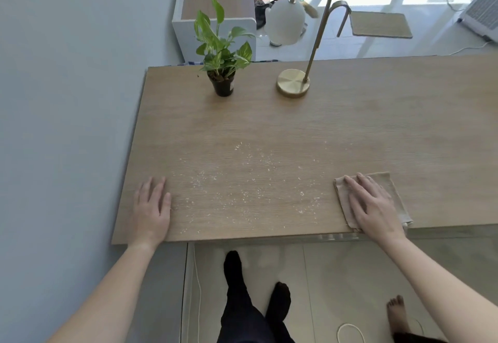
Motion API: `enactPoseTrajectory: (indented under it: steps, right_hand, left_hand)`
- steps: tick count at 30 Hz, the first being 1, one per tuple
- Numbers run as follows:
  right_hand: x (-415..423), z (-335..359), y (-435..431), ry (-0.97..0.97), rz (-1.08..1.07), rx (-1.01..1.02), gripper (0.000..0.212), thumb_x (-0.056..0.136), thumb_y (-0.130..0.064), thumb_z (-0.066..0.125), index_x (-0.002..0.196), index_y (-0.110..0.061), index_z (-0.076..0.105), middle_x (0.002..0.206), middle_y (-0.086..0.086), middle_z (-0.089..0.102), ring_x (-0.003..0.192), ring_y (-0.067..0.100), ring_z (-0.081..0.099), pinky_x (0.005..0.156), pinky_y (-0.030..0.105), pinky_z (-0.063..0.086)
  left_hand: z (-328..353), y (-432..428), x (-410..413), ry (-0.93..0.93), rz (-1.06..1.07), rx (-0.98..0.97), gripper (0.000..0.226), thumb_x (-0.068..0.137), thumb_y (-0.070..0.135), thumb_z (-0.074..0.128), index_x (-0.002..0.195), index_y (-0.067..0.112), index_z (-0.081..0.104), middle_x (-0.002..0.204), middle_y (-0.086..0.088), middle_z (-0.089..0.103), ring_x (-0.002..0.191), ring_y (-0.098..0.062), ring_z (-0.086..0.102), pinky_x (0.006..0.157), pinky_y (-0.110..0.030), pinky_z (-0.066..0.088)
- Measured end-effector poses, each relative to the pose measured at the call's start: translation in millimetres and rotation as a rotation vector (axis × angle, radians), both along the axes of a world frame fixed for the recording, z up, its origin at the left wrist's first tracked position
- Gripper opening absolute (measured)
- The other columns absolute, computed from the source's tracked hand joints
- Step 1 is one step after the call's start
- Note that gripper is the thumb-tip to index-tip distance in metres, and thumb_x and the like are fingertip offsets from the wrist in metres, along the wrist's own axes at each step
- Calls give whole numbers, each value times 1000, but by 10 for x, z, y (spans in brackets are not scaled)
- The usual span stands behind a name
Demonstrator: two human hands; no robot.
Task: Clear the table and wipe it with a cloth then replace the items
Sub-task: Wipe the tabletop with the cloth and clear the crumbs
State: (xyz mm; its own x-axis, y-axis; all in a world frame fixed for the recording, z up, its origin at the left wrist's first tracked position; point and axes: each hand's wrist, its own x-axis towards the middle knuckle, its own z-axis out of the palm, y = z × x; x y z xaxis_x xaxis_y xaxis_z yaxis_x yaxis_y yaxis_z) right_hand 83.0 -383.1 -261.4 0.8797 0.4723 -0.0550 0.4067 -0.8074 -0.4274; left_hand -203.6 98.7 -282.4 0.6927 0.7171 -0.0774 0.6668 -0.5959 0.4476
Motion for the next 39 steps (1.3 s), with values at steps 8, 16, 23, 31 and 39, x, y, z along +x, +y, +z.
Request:
enactPoseTrajectory:
  steps: [8, 16, 23, 31, 39]
  right_hand:
    - [-20, 22, -129, -16, 129, -202, 59, 104, -69, 20, 162, -61, 11, 176, -13, 5, 163, 5, -2, 133, 46, 4]
    - [478, 89, 54, 113, -259, -265, 73, 93, -80, 3, 163, -60, 8, 179, -8, 3, 164, 13, -3, 130, 48, -7]
    - [331, 140, 330, 94, -20, -309, 62, 101, -78, 10, 159, -65, -4, 177, -14, -9, 162, 6, -13, 130, 43, -11]
    - [1009, 161, 659, 135, -362, -296, 68, 99, -76, 8, 164, -57, 3, 179, 1, 0, 164, 22, -4, 130, 56, -7]
    - [597, 237, 421, 82, 35, -308, 54, 103, -71, 3, 157, -69, -7, 176, -19, -8, 161, 4, -11, 130, 44, -8]
  left_hand:
    - [-48, 85, 17, -17, -20, 69, 55, 107, 52, 38, 158, 34, 51, 170, -6, 38, 158, -31, 27, 127, -55, 28]
    - [-86, 72, 47, -48, -6, 115, 57, 104, 52, 34, 154, 34, 56, 165, -7, 46, 154, -35, 35, 123, -58, 35]
    - [-106, 96, 20, -44, -4, 116, 55, 105, 48, 34, 154, 36, 56, 165, -5, 47, 153, -35, 36, 124, -59, 34]
    - [-59, 81, 73, -29, 4, 132, 54, 104, 43, 38, 154, 36, 56, 165, -5, 47, 153, -35, 37, 123, -57, 35]
    - [-24, 75, 78, -11, 6, 136, 54, 105, 42, 35, 156, 39, 53, 167, -2, 45, 155, -33, 36, 122, -57, 36]
